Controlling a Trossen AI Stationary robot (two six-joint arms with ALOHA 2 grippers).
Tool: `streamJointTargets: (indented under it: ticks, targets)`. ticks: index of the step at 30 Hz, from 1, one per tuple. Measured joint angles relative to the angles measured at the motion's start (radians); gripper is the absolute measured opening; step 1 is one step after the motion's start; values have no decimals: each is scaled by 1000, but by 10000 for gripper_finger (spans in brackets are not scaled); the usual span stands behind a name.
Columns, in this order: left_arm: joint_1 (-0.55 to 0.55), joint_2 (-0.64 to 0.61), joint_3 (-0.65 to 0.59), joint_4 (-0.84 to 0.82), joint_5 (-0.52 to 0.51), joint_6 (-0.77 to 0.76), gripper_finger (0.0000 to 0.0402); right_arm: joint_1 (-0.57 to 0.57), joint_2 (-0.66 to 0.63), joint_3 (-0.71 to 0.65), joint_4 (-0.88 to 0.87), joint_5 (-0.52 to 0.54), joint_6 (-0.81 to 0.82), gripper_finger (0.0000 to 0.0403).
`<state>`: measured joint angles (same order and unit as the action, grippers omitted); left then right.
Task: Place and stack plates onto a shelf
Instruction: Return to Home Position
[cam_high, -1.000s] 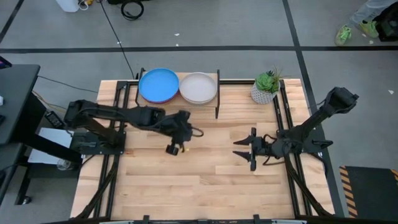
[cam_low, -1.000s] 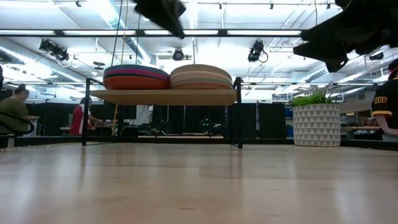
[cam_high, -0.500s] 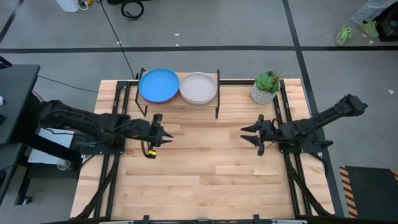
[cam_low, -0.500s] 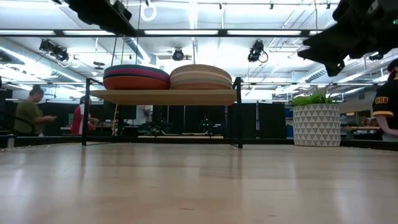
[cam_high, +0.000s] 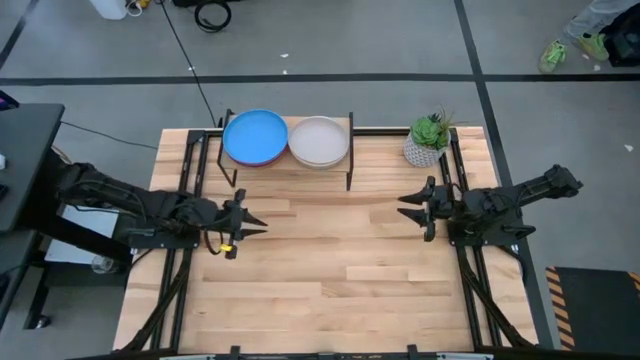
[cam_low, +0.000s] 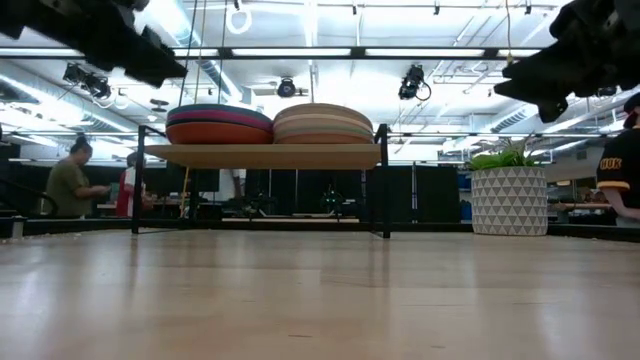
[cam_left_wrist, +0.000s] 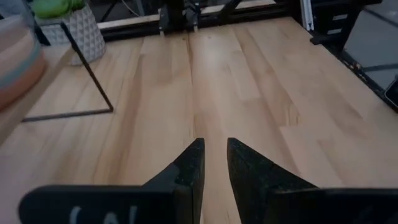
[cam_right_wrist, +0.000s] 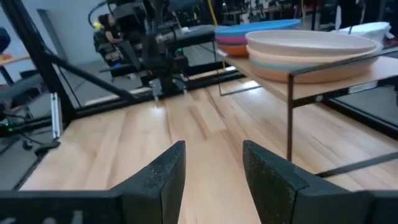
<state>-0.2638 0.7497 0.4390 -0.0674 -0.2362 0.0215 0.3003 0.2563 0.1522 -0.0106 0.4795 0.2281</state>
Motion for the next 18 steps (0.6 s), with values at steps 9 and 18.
streamJointTargets:
  ticks: [9, 18]
  targets:
    - [0, -59, -173, 165, 3, -35, 75, -9, -87, -3, -55, 18, 0, 166]
    - [1, -107, -278, 256, -28, -43, 75, -9, -118, -68, -55, 25, 20, 166]
